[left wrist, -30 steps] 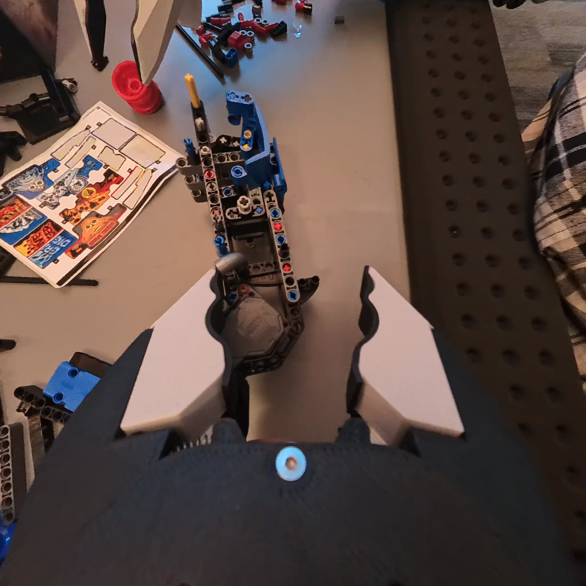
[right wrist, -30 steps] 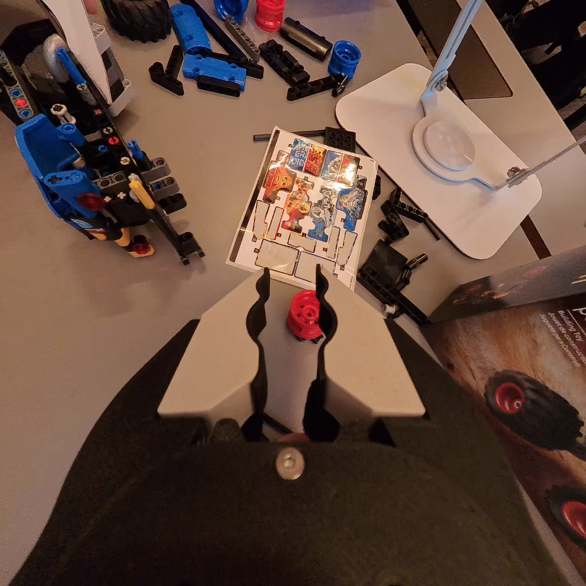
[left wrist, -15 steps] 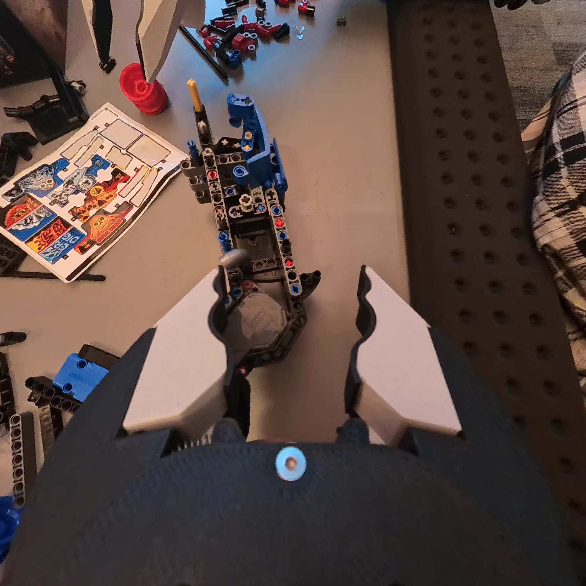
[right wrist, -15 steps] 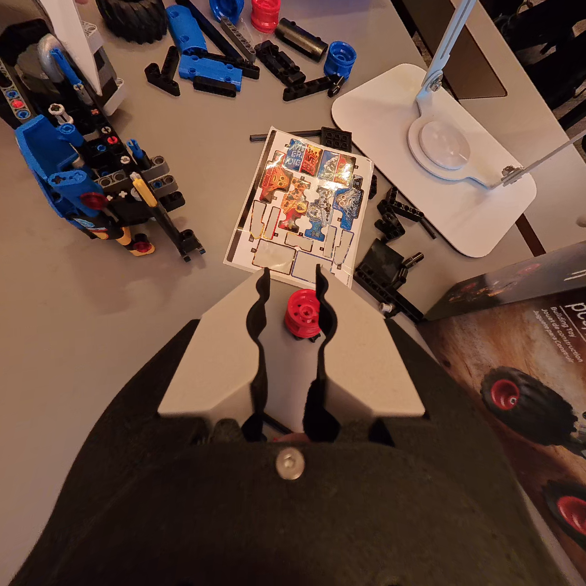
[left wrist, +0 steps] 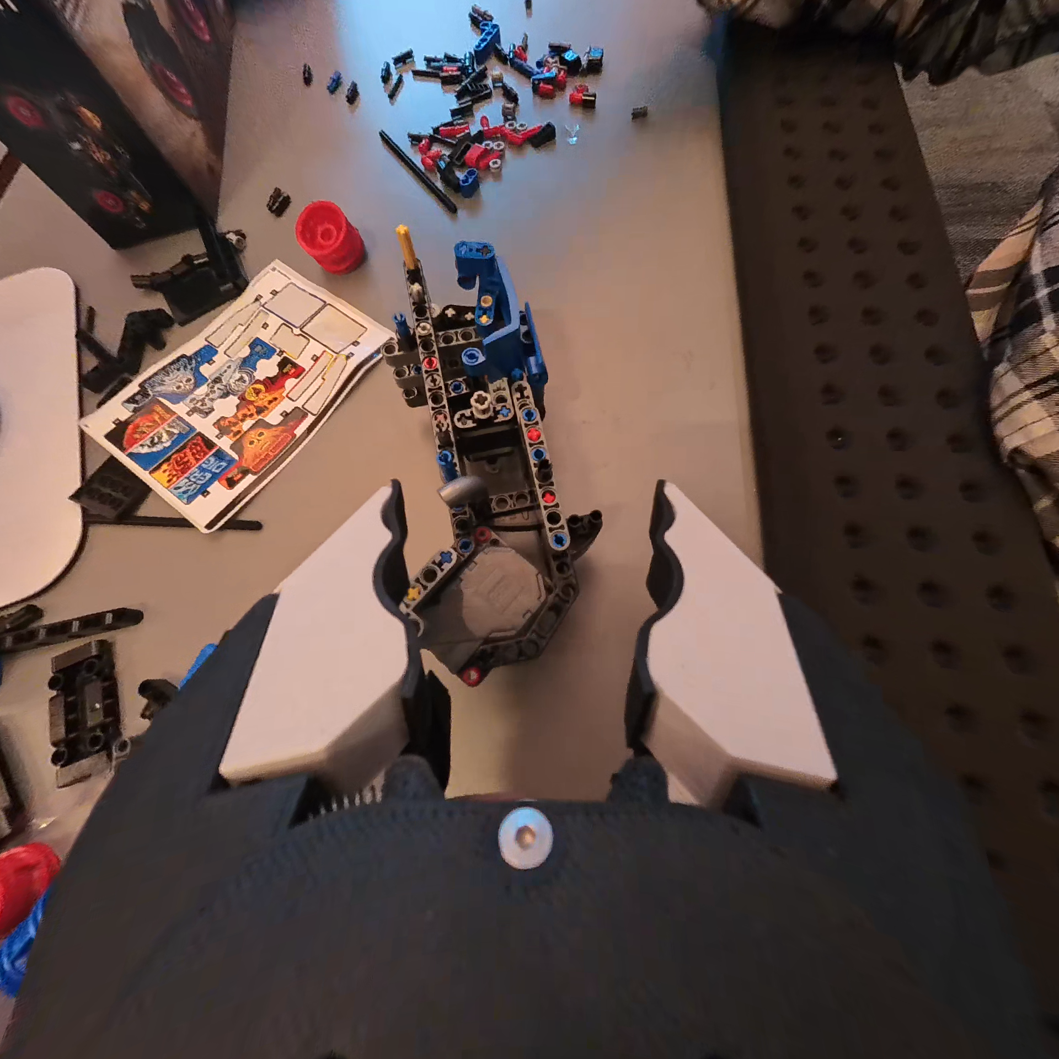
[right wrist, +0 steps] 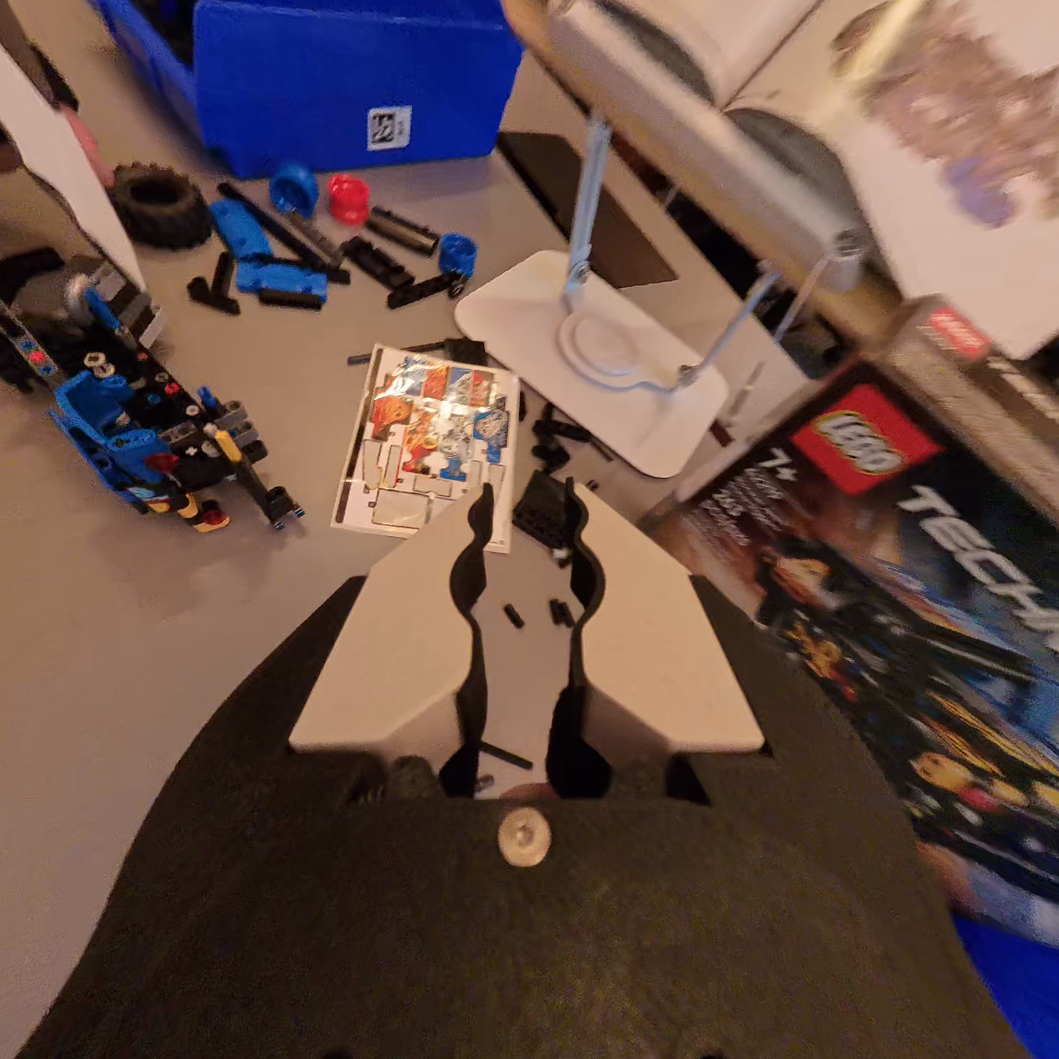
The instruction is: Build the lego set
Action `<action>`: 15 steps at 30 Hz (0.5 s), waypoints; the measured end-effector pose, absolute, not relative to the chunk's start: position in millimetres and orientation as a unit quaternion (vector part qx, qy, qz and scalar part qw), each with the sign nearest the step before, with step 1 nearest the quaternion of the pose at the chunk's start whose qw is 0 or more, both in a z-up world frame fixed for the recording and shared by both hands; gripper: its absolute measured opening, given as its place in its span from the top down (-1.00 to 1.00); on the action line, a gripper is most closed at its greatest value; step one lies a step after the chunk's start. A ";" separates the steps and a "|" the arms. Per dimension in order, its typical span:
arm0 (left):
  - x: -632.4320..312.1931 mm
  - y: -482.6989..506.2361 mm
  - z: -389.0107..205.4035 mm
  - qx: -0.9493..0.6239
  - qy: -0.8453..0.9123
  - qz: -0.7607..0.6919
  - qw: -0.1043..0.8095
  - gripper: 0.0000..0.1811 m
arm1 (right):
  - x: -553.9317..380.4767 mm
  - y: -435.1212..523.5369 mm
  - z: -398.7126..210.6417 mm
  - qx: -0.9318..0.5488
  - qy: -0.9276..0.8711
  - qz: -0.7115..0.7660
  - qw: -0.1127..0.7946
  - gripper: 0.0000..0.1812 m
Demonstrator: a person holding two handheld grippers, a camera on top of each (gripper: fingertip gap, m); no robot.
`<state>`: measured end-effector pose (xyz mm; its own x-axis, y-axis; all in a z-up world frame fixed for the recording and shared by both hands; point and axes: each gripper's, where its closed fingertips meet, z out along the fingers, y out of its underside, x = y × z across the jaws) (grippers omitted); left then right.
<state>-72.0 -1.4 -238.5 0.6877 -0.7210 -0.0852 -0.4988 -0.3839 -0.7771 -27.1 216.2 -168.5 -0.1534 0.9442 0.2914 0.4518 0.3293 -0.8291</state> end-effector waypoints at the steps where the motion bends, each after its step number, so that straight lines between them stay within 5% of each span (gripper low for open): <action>1: -72.1 -0.2 -238.3 -0.820 0.372 -0.132 0.414 0.07 | -21.3 221.1 -161.3 -0.505 -0.692 0.291 0.427 0.76; 15: -67.5 10.3 -229.2 -0.806 0.372 -0.120 0.444 0.14 | 108.1 259.0 -209.1 -0.619 -0.677 0.176 0.358 0.77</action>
